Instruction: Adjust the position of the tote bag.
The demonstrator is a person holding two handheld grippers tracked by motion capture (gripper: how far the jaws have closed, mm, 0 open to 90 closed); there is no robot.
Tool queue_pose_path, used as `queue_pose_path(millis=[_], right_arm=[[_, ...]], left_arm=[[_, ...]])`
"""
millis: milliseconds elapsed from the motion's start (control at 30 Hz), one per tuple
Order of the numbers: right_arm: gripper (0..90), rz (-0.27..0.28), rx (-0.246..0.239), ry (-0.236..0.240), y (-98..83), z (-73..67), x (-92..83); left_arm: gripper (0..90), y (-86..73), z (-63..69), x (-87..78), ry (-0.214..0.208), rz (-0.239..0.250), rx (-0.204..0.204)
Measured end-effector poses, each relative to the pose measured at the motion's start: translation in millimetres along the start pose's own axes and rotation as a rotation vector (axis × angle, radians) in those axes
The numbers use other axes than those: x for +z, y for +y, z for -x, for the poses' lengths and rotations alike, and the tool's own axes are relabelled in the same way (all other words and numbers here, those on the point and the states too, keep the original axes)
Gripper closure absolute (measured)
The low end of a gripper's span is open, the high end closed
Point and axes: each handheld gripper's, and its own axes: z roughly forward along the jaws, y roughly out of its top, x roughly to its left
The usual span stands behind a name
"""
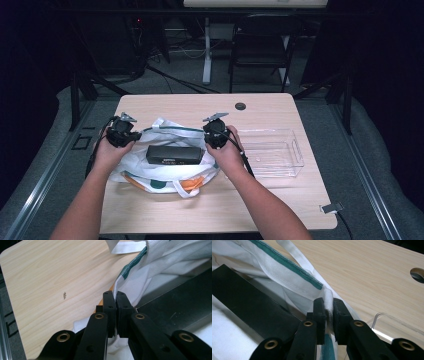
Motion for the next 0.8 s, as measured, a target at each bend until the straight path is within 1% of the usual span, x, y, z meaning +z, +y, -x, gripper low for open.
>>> queue_pose_path(millis=[67, 133, 167, 333, 367, 433, 500, 533, 567, 667, 800], right_arm=[[82.0, -0.004, -0.006, -0.003, 0.8, -0.3, 0.9], [82.0, -0.009, -0.010, -0.004, 1.4, 0.1, 3.1], [82.0, -0.009, -0.009, -0.008, 1.3, 0.1, 4.2], [82.0, -0.025, 0.000, -0.008, 2.4, 2.0, 9.9], [82.0, -0.028, 0.000, -0.008, 2.8, 2.4, 10.8], [82.0, -0.033, 0.002, -0.009, 3.7, 3.4, 12.9], [82.0, -0.039, 0.008, -0.011, 4.4, 4.3, 15.1], [82.0, -0.044, 0.010, -0.010, 4.6, 4.8, 15.8], [82.0, -0.046, 0.011, -0.010, 4.9, 5.6, 17.2], [82.0, -0.050, 0.014, -0.017, 5.2, 6.4, 19.7], [82.0, -0.059, 0.004, -0.024, 6.8, 6.3, 21.9]], left_arm=[[87.9, 0.4, -0.8, 3.9, 0.008, 0.000, -0.003], [87.9, 1.1, -1.9, 6.4, 0.001, -0.014, -0.003], [87.9, 1.1, -1.6, 8.5, 0.010, -0.013, -0.006], [87.9, 1.4, -2.9, 15.4, 0.012, -0.025, -0.010], [87.9, 1.6, -3.7, 16.3, 0.005, -0.033, -0.012], [87.8, 1.4, -4.1, 18.8, 0.009, -0.028, -0.018], [87.8, 1.7, -4.3, 19.9, 0.015, -0.032, -0.016], [87.9, 1.9, -4.4, 21.2, 0.010, -0.029, -0.019], [87.8, 2.4, -4.5, 21.5, 0.009, -0.036, -0.017], [87.8, 3.0, -4.6, 23.3, 0.011, -0.035, -0.017], [87.9, 2.5, -5.1, 26.2, 0.019, -0.032, -0.026]])
